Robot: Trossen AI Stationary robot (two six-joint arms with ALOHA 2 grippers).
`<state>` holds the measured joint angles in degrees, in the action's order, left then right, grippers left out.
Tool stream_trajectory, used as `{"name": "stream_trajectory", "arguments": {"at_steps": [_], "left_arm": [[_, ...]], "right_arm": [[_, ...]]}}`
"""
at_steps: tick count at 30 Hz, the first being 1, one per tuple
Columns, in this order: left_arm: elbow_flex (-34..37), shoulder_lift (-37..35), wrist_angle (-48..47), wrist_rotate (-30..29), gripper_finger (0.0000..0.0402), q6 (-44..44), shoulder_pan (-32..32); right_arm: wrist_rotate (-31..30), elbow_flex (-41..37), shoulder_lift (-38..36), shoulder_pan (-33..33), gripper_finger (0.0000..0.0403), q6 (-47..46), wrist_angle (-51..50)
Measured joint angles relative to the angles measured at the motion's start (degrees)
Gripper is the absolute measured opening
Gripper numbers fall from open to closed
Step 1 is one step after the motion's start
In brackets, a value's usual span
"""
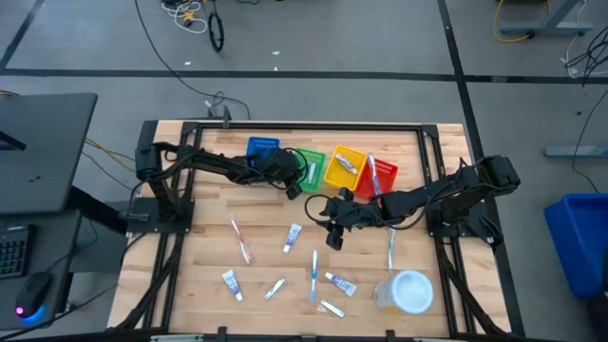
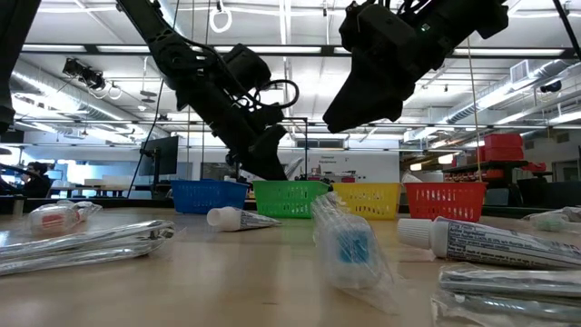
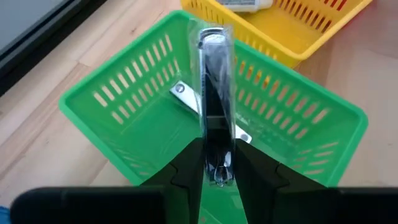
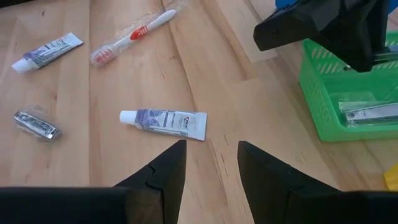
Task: Pick & Place Travel size toiletries
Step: Put the left silver nail cutter into the green bin, then put the right white toothpaste into the yellow bin
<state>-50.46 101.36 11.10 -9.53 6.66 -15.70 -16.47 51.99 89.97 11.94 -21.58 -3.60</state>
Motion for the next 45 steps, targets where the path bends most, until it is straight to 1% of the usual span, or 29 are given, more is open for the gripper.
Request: {"name": "stream_trajectory", "arguments": {"at_steps": [7,12,17,23,25,27,29,32,35,39,42,45], "left_arm": [[0.0,0.0,0.0,-0.2,0.014,0.1,0.0],[0.0,0.0,0.2,-0.3,0.0159,0.1,0.0],[0.0,-0.7,1.3,-0.3,0.0159,0.7,0.0],[0.0,-5.9,1.3,-0.1,0.0149,2.3,0.0],[0.0,-7.8,1.2,-0.1,0.0146,2.2,0.0],[0.0,-9.1,1.4,-0.1,0.0146,2.2,0.0],[-0.1,-9.7,1.3,-0.1,0.0146,2.2,0.0],[-0.1,-9.7,1.3,-0.1,0.0146,3.0,0.0],[-0.1,-9.7,1.3,-0.1,0.0146,3.2,0.1],[-0.1,-9.7,1.2,-0.1,0.0145,3.9,0.3],[-0.1,-9.7,1.1,0.0,0.0145,3.7,0.4],[-0.1,-9.6,0.1,-0.1,0.0145,3.7,0.4]], "right_arm": [[0.0,0.0,0.0,0.0,0.0151,0.0,0.0],[0.0,0.0,0.0,0.0,0.0152,0.3,0.0],[1.1,0.0,0.0,0.0,0.0153,3.3,0.0],[8.2,0.0,0.0,0.4,0.0178,3.1,-0.5],[10.5,0.0,0.0,1.4,0.0187,4.0,-1.9],[10.6,0.0,0.0,3.2,0.019,4.3,-3.7],[11.1,0.3,0.0,4.6,0.019,1.3,-5.6],[12.5,3.5,0.0,6.2,0.0191,-3.1,-10.2],[12.3,7.8,0.0,7.4,0.0191,-4.5,-13.0],[12.6,13.7,0.3,8.1,0.0196,-5.0,-14.1],[16.2,17.5,2.8,9.1,0.0201,-5.2,-16.2],[17.9,21.9,6.6,10.1,0.0204,-7.0,-21.8]]}}
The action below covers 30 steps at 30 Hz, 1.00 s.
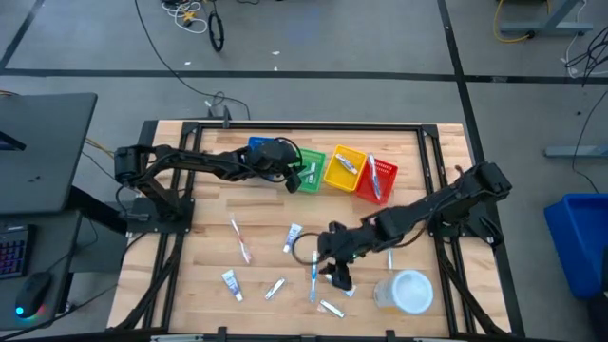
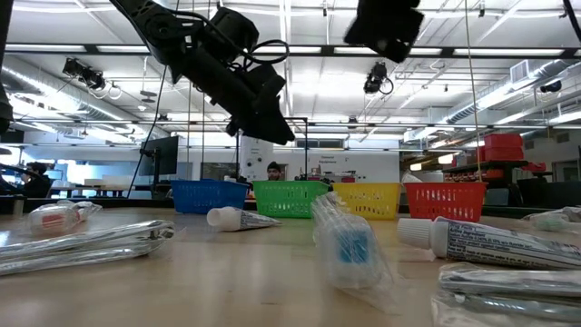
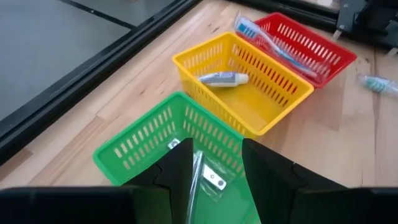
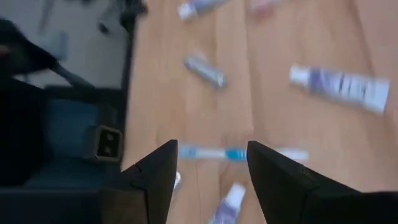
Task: Pick & Place Travel size toiletries
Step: Put the right white toothpaste into the yellow bin
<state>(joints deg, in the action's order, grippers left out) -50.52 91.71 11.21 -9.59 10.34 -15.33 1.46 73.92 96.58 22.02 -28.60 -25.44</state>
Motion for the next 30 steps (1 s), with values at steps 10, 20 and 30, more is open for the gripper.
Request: {"name": "stream_trajectory", "arguments": {"at_steps": [10,20,30], "left_arm": [[0.0,0.0,-0.3,0.0,0.0145,-0.8,0.0],[0.0,0.0,-1.9,0.0,0.0145,-1.5,0.0],[0.0,0.0,-3.0,0.0,0.0145,1.7,0.0]], "right_arm": [[6.3,7.0,11.2,2.1,0.0204,-10.6,-15.2],[1.8,7.0,16.4,5.9,0.0235,-12.9,-14.9],[-1.4,7.0,21.2,6.1,0.0258,-12.4,-14.2]]}}
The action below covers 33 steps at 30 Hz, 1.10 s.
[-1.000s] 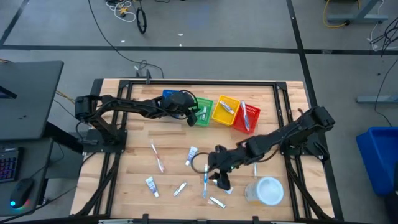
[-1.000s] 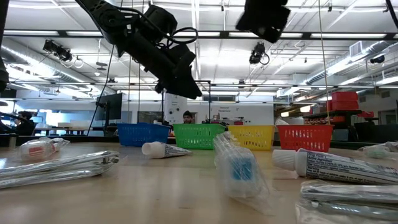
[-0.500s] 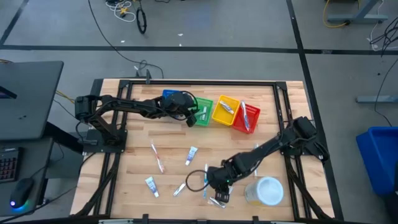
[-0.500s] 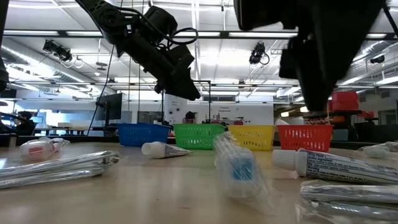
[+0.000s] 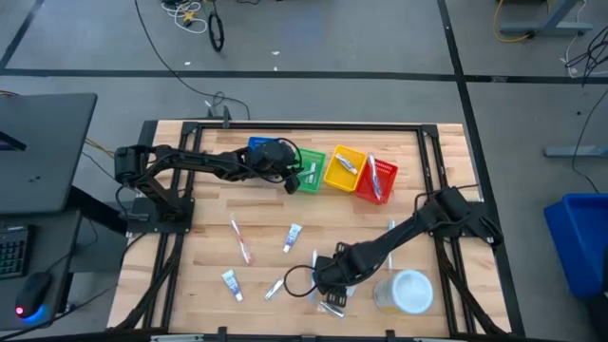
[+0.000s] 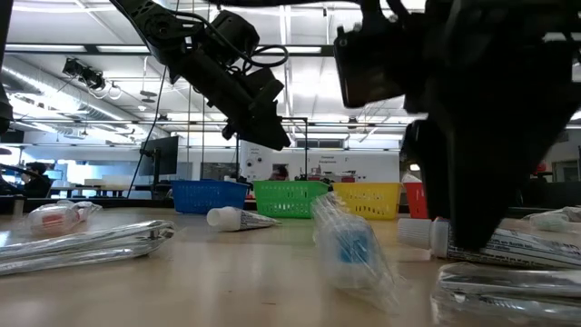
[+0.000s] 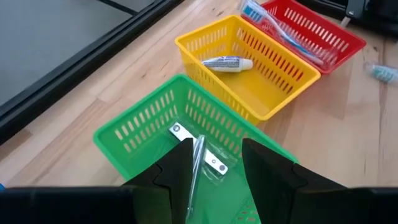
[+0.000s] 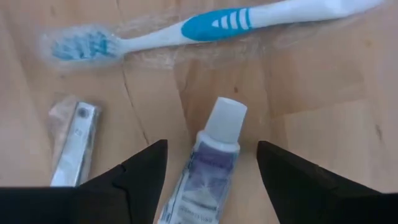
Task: Pick & Place Travel size toiletries
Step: Put the right white toothpaste into the yellow bin
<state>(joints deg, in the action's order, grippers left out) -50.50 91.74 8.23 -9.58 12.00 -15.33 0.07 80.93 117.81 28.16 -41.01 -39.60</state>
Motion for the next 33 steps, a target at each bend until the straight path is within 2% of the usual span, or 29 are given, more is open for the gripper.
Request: {"name": "stream_trajectory", "arguments": {"at_steps": [6,13,18,27,33], "left_arm": [[0.0,0.0,-0.2,0.0,0.0145,-0.3,0.0],[0.0,0.0,-0.4,-0.1,0.0145,-0.1,0.0],[0.0,-1.0,-1.8,-5.4,0.0145,2.3,0.0],[0.0,-10.8,-14.0,-6.8,0.0145,1.0,0.0],[0.0,-18.8,-23.6,-15.6,0.0145,0.0,0.0]], "right_arm": [[-2.5,0.2,1.0,0.1,0.023,2.6,-1.3],[-3.1,0.2,1.1,-0.1,0.0151,2.9,-2.2],[-2.8,0.1,0.9,-0.3,0.0109,3.0,-2.7],[-1.6,-0.2,-1.3,-3.3,0.0104,8.2,-6.7],[-2.8,-0.1,-5.6,-7.8,0.0103,11.3,-6.3]]}}
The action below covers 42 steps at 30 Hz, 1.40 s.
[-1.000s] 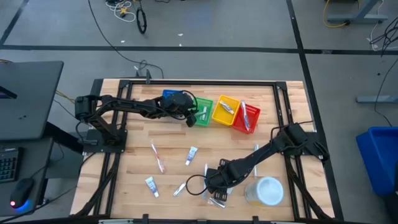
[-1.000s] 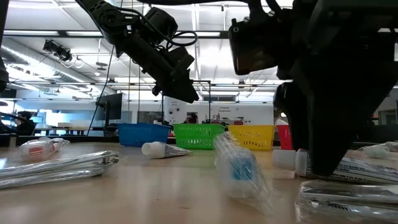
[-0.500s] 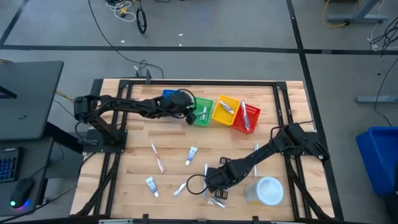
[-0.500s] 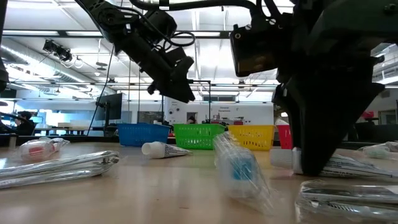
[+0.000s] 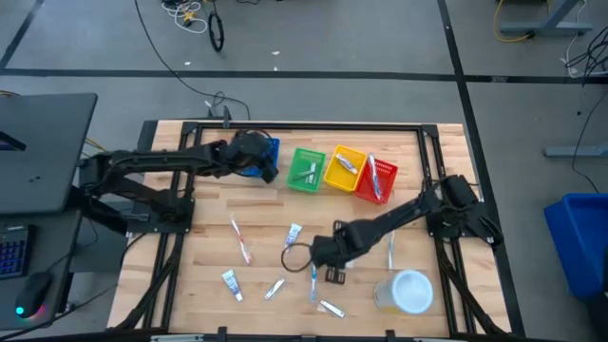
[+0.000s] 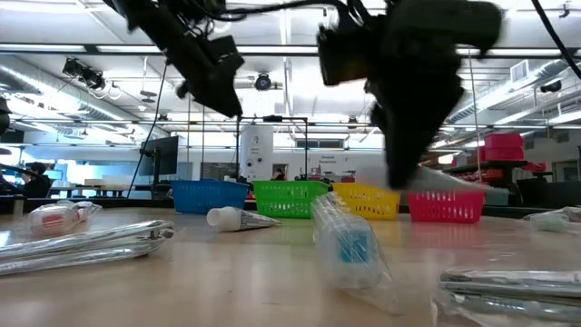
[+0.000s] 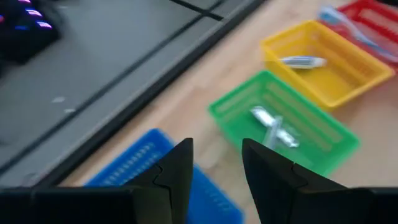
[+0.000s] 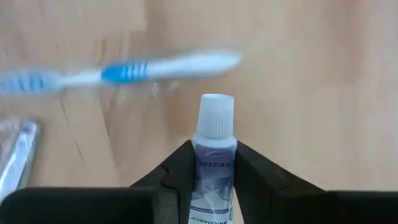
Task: Pick & Place Travel size toiletries
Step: Put the right white toothpaste into the yellow bin, then put the green toothbrush into the red bin
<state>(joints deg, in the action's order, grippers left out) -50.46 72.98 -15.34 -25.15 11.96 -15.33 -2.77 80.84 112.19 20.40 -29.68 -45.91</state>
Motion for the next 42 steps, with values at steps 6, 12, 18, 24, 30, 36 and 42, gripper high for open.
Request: {"name": "stream_trajectory", "arguments": {"at_steps": [6,12,18,24,30,36,42], "left_arm": [[0.0,-4.8,-5.4,-5.1,0.0145,1.6,0.0],[0.0,-5.6,-5.8,-5.5,0.0145,1.8,0.0],[0.0,-5.5,-6.1,-5.5,0.0145,1.8,0.0],[0.0,-5.5,-6.2,-5.5,0.0145,1.8,0.0],[0.0,-5.5,-6.2,-5.5,0.0145,1.8,0.0],[0.0,-5.5,-6.2,-5.5,0.0145,3.1,0.0],[0.0,-5.5,-6.2,-5.2,0.0145,3.6,0.0]], "right_arm": [[-14.3,0.0,-6.9,-5.7,0.0103,7.8,-5.1],[-29.1,0.1,-11.8,-15.5,0.0104,11.6,-3.5],[-27.9,-1.0,-12.0,-27.1,0.0105,13.7,1.7],[-19.9,-8.6,-11.7,-35.4,0.0105,14.5,11.5],[-16.9,-14.7,-11.7,-37.8,0.0106,15.5,16.2],[-14.9,-16.3,-11.7,-39.0,0.0133,16.5,16.6],[-15.0,-16.3,-11.7,-38.8,0.0183,17.1,17.3]]}}
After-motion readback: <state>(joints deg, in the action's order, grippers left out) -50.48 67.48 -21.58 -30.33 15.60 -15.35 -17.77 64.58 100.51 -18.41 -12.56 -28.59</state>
